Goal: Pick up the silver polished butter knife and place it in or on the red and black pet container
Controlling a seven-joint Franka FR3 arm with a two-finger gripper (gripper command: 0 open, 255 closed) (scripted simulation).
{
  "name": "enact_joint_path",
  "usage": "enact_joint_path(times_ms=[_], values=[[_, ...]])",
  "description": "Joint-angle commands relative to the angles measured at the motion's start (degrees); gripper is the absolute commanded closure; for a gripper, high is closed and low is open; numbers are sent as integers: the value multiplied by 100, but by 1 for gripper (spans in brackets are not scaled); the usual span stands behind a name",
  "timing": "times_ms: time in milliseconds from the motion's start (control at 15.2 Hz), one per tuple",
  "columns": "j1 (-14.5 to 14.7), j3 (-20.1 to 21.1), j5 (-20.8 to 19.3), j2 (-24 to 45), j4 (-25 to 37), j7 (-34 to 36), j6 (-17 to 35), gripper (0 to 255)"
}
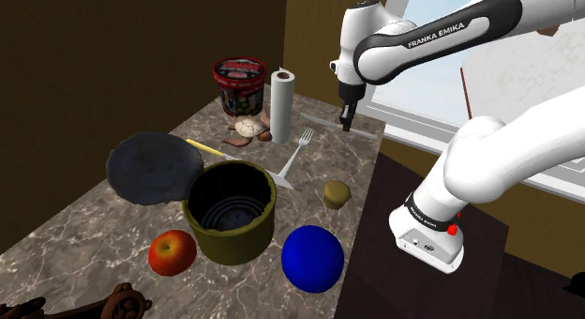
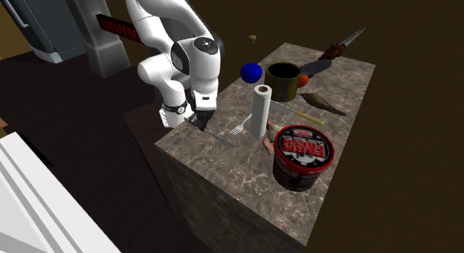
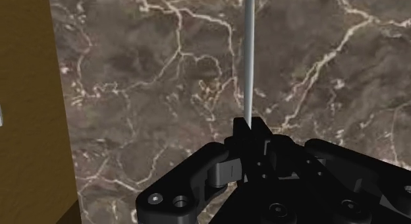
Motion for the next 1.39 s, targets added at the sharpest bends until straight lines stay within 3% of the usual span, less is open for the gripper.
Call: enact_joint_path(times_ms=[0,1320], values=[[4,9,13,-87,99,-14,-187,255],[35,104,125,-614,1309,-133,-1922,255]])
